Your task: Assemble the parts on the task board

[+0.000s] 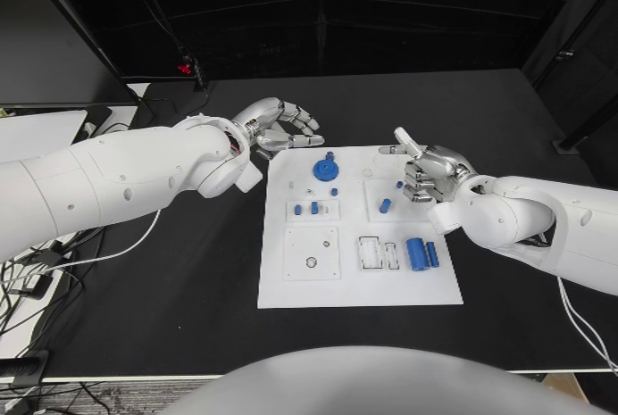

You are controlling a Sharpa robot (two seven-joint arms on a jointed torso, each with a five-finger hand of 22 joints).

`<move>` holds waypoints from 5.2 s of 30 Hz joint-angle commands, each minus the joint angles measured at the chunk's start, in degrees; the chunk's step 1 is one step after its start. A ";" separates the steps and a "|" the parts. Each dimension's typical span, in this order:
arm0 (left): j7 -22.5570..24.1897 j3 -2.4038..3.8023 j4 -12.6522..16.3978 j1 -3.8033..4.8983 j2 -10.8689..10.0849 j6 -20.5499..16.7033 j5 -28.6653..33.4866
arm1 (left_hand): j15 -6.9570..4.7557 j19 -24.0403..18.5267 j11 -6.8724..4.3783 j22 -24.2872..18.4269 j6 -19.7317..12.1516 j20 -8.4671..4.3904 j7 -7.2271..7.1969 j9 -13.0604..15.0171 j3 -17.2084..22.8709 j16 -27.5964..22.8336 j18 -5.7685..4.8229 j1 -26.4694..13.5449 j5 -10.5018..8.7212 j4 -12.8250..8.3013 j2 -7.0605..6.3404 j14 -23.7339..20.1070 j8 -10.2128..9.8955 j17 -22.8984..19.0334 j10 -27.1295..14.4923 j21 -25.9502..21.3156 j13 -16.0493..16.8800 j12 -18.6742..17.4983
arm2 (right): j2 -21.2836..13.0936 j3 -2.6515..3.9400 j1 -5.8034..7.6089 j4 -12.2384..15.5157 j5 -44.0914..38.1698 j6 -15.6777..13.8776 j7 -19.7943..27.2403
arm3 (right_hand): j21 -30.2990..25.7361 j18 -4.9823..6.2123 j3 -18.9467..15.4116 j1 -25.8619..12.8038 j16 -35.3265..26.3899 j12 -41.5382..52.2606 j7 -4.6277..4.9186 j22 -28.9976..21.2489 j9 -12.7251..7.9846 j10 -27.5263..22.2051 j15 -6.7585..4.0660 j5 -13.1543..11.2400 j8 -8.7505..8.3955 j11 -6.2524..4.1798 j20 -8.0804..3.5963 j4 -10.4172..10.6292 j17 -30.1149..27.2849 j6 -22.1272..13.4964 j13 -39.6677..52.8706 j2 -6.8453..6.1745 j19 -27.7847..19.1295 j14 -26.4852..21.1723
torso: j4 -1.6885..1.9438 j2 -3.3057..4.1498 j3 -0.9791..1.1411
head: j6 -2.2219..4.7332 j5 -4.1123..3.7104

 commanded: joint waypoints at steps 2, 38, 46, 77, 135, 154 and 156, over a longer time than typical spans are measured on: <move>8.96 0.04 -1.95 -0.75 1.63 -5.68 -17.89 | -0.06 3.29 -0.50 13.91 2.55 -0.36 2.38 -3.78 1.55 0.05 -0.93 3.51 -0.17 0.26 -0.88 6.00 -0.10 15.10 3.26 1.85 -4.97 -1.29 | -0.08 0.02 0.04 0.12 -0.04 0.35 0.98 | -0.13 0.79 -0.17 -0.01 0.14 0.14 0.08 13.48 0.06 6.06 0.23 0.11 0.22 0.40 0.26 -0.01 15.09 -0.42 15.05 0.60 1.92 6.06 | -0.08 -0.03 0.05 | 0.04 -0.04; 13.86 0.07 -15.21 -5.23 12.89 -5.53 -62.58 | -2.15 6.25 -2.77 15.10 18.20 -2.59 -0.22 -21.69 11.71 0.05 -1.83 10.86 -9.65 0.12 -3.54 6.00 -9.42 15.10 16.06 4.38 -26.44 -10.51 | 0.20 0.02 0.02 0.19 -0.04 0.19 3.65 | 1.11 0.30 -0.08 0.06 0.14 0.14 0.33 14.14 0.07 6.06 0.33 0.12 0.58 0.56 0.33 0.02 15.09 -0.37 15.05 0.84 3.63 6.06 | -0.11 0.00 0.00 | 0.16 -0.43; 13.24 0.07 -16.20 -5.52 13.66 -4.48 -63.99 | -2.21 6.25 -2.86 15.10 18.01 -2.68 -0.30 -22.34 12.57 0.05 -1.83 11.75 -9.90 -0.02 -3.37 6.00 -10.10 15.10 15.90 4.38 -26.70 -10.86 | 0.24 0.02 0.02 0.22 -0.04 0.22 3.73 | 1.39 0.19 -0.06 0.07 0.14 0.14 0.39 14.29 0.07 6.06 0.35 0.12 0.65 0.60 0.35 0.02 15.09 -0.37 15.05 0.90 4.02 6.06 | -0.05 -0.02 0.06 | 0.10 -0.50; 14.38 0.08 -19.58 -5.96 16.10 -4.29 -67.00 | -2.09 6.25 -2.78 15.10 20.97 -2.79 -0.33 -24.12 17.42 0.05 -1.83 13.65 -9.02 0.35 -3.38 6.00 -10.82 15.10 19.00 4.38 -26.88 -12.28 | 0.40 0.03 0.03 0.25 -0.04 0.42 2.94 | 0.95 0.36 -0.06 0.10 0.14 0.14 0.45 14.06 0.07 6.06 0.40 0.12 0.76 0.66 0.38 0.01 15.09 -0.36 15.05 0.93 3.41 6.06 | 0.01 -0.04 0.04 | -0.38 -0.64; 14.69 0.09 -20.01 -6.33 16.77 -8.19 -69.18 | -3.58 6.25 -4.71 15.10 29.97 -3.83 -2.11 -24.52 22.25 0.05 -1.83 12.78 -10.62 0.06 -3.35 6.00 -9.87 15.10 28.53 4.38 -26.83 -15.12 | 0.60 0.03 0.03 0.02 -0.04 0.36 2.85 | 0.88 0.40 0.10 0.34 0.14 0.14 0.55 14.01 0.05 6.06 0.53 0.26 1.02 0.78 0.49 -0.04 15.09 -0.41 15.05 1.18 3.29 6.06 | 0.15 -0.12 0.12 | -0.64 -0.96; 15.44 0.11 -16.04 -3.93 13.92 -13.98 -69.21 | -3.83 6.25 -4.92 15.10 30.85 -4.10 -2.30 -24.47 22.81 0.05 -1.83 12.17 -10.72 0.40 -3.11 6.00 -10.02 15.10 29.85 4.38 -26.86 -16.01 | 0.49 0.03 0.03 0.00 -0.04 0.21 2.72 | 0.80 0.43 0.14 0.42 0.14 0.14 0.55 13.97 0.04 6.06 0.56 0.34 1.09 0.80 0.52 -0.05 15.09 -0.46 15.05 1.22 3.18 6.06 | 0.17 -0.08 0.12 | -0.50 -0.83; 15.20 0.11 -15.00 -3.28 13.17 -13.76 -69.12 | -3.83 6.25 -4.92 15.10 30.86 -4.12 -2.31 -24.48 22.83 0.05 -1.83 12.03 -10.74 0.44 -3.10 6.00 -10.06 15.10 29.86 4.38 -26.87 -16.13 | 0.47 0.03 0.03 0.00 -0.04 0.21 2.72 | 0.80 0.43 0.14 0.42 0.14 0.14 0.55 13.97 0.04 6.06 0.56 0.35 1.10 0.80 0.52 -0.05 15.09 -0.46 15.05 1.22 3.18 6.06 | 0.18 -0.10 0.14 | -0.53 -0.84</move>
